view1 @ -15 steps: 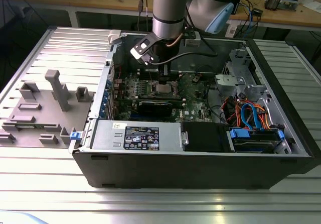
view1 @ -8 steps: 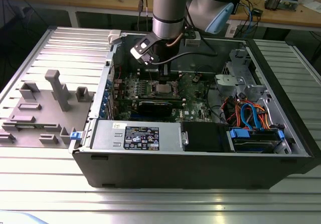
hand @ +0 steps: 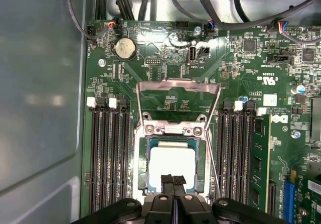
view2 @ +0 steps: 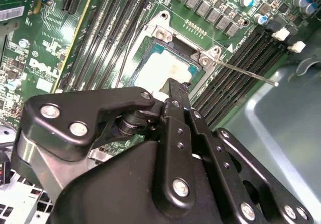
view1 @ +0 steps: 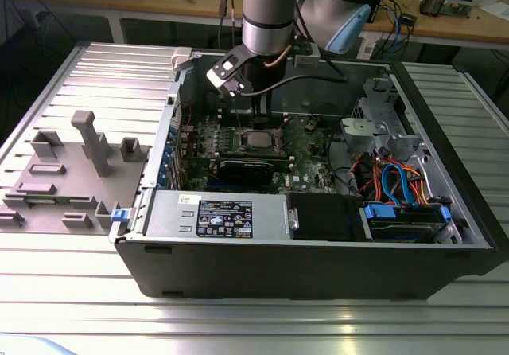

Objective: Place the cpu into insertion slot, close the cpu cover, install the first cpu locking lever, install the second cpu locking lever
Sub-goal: 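Close the cpu cover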

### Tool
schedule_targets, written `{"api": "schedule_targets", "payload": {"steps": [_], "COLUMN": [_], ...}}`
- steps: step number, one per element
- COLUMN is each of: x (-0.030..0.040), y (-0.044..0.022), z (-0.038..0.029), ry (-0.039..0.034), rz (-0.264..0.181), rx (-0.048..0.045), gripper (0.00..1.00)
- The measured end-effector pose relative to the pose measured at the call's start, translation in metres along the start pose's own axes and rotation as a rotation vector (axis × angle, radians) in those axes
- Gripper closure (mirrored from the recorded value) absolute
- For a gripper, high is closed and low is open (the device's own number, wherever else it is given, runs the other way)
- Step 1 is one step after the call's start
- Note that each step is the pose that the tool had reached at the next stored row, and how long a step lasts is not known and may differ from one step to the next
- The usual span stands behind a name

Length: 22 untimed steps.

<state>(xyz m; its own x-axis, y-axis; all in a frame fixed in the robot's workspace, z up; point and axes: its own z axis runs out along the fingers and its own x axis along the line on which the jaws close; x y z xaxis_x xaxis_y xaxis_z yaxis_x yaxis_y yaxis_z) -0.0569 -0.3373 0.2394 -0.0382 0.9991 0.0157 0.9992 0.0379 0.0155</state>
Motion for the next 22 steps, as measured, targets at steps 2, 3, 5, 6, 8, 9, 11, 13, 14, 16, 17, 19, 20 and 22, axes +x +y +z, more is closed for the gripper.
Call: {"api": "schedule_targets", "payload": {"steps": [2,3,5,6,8,9,11,13,14,16,17,19,20,22], "x": [0.0,0.0001,0.0001,0.0001,0.0002,0.0003,0.0003,0.0003,0.0004,0.0004,0.0005,0.0005,0.0005,0.0005], "y": [0.0001,0.0001,0.0001,0.0002,0.0002,0.0003,0.0011,0.0017,0.0017,0.0017,0.0018,0.0019,0.0019,0.0019], "z": [-0.0041,-0.0053,-0.0092,-0.0113,-0.0147,-0.0195,-0.0212,-0.0236,-0.0257,-0.0308,-0.034,-0.0373,-0.0383,-0.0386], "ry": [-0.0001,0.0,0.0,-0.0001,-0.0001,-0.0001,0.0006,0.0005,0.0006,0.0007,0.0006,0.0006,0.0006,0.0007], "rz": [0.0,0.0,0.0,0.0,0.0,0.0,0.0,0.0,0.0,0.0,0.0,0.0,0.0,0.0], "rx": [0.0,0.0,0.0,0.0001,0.0002,0.0007,0.0113,0.0184,0.0185,0.0185,0.0186,0.0186,0.0185,0.0184], "gripper": [0.89,0.89,0.89,0.89,0.89,0.89,0.89,0.89,0.89,0.89,0.89,0.89,0.89,0.89]}}
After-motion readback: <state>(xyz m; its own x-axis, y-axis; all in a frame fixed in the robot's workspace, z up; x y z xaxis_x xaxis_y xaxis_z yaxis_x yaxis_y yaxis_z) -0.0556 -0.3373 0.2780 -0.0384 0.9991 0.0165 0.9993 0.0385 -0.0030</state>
